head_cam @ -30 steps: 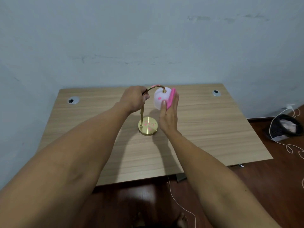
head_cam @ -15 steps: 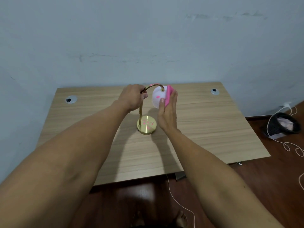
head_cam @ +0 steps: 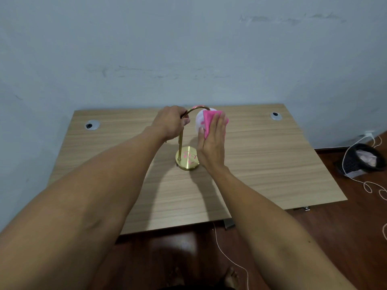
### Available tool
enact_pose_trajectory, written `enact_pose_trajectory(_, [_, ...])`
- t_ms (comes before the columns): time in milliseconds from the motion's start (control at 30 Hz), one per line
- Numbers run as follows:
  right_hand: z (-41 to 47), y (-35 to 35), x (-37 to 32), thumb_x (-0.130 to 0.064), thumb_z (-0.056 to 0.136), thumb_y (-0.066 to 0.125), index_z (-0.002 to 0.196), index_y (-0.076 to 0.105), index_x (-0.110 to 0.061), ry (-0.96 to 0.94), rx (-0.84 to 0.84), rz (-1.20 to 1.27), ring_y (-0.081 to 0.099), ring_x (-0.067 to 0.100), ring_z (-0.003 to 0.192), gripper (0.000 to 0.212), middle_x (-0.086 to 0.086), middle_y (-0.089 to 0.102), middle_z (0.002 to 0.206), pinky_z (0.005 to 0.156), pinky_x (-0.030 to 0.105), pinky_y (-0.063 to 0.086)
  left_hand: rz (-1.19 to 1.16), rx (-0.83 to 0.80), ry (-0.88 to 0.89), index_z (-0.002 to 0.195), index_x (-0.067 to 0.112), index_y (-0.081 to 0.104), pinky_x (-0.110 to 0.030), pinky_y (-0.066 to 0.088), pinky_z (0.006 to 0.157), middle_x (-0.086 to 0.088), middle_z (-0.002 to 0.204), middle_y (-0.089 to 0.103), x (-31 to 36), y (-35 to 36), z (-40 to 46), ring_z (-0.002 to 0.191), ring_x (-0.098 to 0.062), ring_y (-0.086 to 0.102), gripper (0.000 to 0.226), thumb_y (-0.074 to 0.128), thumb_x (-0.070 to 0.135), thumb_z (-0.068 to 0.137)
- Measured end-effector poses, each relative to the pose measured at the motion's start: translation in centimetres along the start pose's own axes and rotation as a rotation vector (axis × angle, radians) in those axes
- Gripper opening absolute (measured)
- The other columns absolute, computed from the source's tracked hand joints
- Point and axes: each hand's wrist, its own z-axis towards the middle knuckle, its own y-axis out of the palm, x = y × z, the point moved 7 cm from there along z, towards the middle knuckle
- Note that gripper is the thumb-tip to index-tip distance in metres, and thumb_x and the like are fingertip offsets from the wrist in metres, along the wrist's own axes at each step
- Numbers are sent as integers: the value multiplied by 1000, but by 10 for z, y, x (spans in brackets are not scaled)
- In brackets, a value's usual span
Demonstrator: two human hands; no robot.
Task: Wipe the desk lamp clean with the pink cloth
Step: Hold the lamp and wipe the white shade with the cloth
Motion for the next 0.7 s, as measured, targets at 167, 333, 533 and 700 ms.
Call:
enact_pose_trajectory(167, [-11,8,-3,-31,107,36,158,10,6,-256,-79,-391,0,42,156,68,25,6,168,127,54,10,-2,2,3,79,21,63,-32,40,66,-2,72,61,0,0,0,80,-30,60,14,61,27,92])
enact_pose_trajectory(333, [-23,4,5,-19,101,53,157,16,8,-307,-134,-384,5,43,156,73,25,11,167,127,56,11,1,-1,14,86,16,67,-39,50,75,-4,77,63,2,-1,0,84,-31,62,13,61,25,92])
enact_pose_trajectory(533, [-17,11,-9,-8,95,49,156,18,9,-406,-153,-567,9,48,154,71,27,15,166,126,58,15,7,2,32,85,16,68,-38,50,75,-2,75,62,2,-2,-1,84,-31,62,12,62,24,91])
enact_pose_trajectory(700, [-19,-1,2,-6,97,28,158,18,4,-525,-247,-590,11,41,156,63,22,15,167,125,56,21,8,-7,37,87,14,68,-37,50,78,-1,77,62,3,-2,-1,85,-30,62,12,62,23,92])
